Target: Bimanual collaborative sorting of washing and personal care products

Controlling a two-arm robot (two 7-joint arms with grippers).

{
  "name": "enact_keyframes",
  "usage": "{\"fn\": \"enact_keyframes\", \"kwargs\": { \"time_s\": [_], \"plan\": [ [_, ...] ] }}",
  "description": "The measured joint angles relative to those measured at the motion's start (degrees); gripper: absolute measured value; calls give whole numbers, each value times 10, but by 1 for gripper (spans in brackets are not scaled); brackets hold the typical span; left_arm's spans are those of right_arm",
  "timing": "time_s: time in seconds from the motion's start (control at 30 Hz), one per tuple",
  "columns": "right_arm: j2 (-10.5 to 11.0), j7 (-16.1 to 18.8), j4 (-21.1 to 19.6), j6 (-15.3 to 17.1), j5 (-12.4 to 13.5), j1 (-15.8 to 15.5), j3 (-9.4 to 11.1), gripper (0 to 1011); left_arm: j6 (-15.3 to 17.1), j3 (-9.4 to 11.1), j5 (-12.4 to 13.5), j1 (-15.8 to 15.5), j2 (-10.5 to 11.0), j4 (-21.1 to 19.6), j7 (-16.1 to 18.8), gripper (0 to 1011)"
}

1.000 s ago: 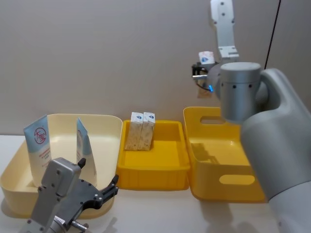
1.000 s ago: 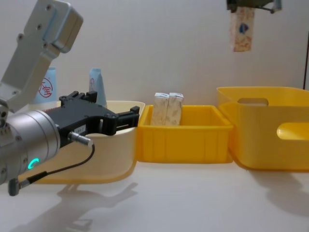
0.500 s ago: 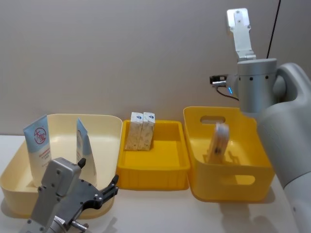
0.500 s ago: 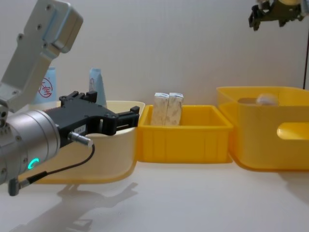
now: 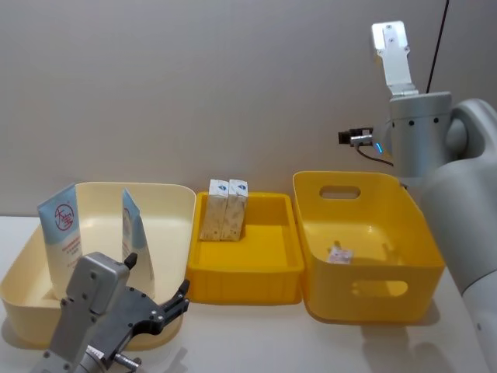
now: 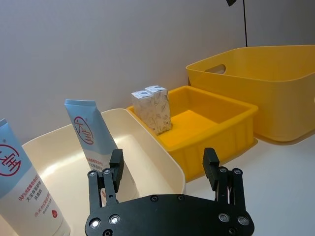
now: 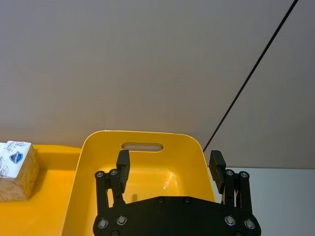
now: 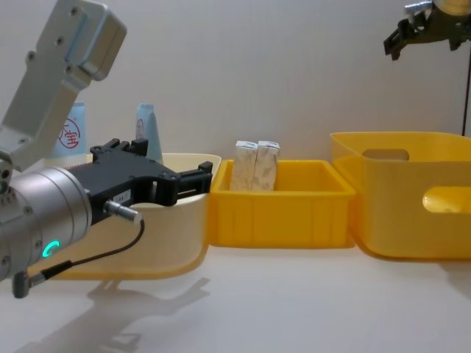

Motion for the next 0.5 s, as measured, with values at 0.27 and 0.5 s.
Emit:
{"fn": "enact_keyframes", "kwargs": {
  "time_s": [0.27, 0.5],
  "plan": [
    [2, 1, 5, 5, -1, 2, 1, 1001, 0, -1, 4, -8, -1, 2, -2, 1003],
    [3, 2, 7, 7, -1, 3, 2, 1001, 0, -4, 14, -30, -6, 12, -4, 1003]
  ]
}}
